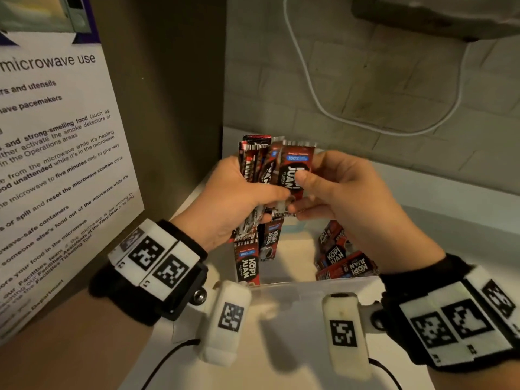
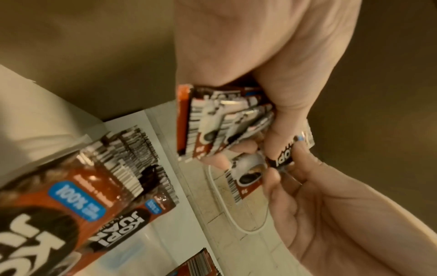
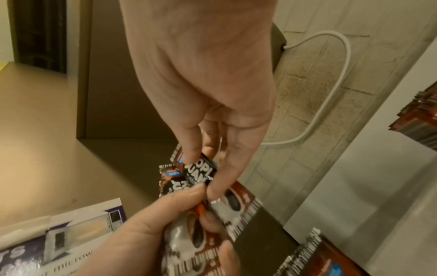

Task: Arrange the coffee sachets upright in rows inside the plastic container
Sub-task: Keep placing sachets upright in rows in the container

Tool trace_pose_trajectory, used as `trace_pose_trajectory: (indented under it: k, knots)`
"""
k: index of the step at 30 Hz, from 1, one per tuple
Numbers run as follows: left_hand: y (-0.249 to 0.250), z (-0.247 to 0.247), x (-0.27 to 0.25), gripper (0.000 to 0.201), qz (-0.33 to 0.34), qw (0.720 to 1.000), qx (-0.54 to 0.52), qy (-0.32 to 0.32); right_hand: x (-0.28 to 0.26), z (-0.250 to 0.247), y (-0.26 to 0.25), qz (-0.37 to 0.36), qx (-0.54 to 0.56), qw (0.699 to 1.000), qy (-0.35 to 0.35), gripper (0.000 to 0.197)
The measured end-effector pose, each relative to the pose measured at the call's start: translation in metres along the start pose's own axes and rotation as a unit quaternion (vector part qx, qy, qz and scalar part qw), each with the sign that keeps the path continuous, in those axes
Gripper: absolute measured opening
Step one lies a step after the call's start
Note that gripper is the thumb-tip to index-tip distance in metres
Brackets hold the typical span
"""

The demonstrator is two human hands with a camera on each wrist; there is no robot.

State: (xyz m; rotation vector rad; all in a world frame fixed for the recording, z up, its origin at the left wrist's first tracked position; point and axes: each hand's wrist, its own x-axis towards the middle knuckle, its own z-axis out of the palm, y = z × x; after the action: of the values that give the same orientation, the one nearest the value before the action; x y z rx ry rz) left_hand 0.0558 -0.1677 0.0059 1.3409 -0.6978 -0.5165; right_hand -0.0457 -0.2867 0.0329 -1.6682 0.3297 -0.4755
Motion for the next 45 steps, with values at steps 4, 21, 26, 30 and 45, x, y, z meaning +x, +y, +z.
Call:
trace_pose_trajectory:
  k: [4,21,26,30,45]
  knots:
    - [0.001,-0.007,0.001,0.016,-0.016,0.998,-0.058,0.024,-0.003,-0.004,0.015,0.023,0.017,0.998,0.057,0.003]
    - [-0.027,-0.057,0.007,0.010,-0.217,0.886,-0.351,0.212,0.005,0.007,0.090,0.220,-0.073,0.973,0.002,0.021]
    - [-0.026,-0.056,0.008,0.007,-0.229,0.878,-0.352,0.228,0.008,0.009,0.091,0.206,-0.051,0.977,0.018,0.021]
    - [-0.022,-0.055,0.007,0.019,-0.254,0.858,-0.361,0.262,0.009,0.010,0.093,0.200,-0.055,0.978,0.019,0.019]
    - [-0.008,-0.052,0.006,0.018,-0.229,0.867,-0.365,0.251,0.007,0.007,0.097,0.162,-0.119,0.978,0.049,0.019]
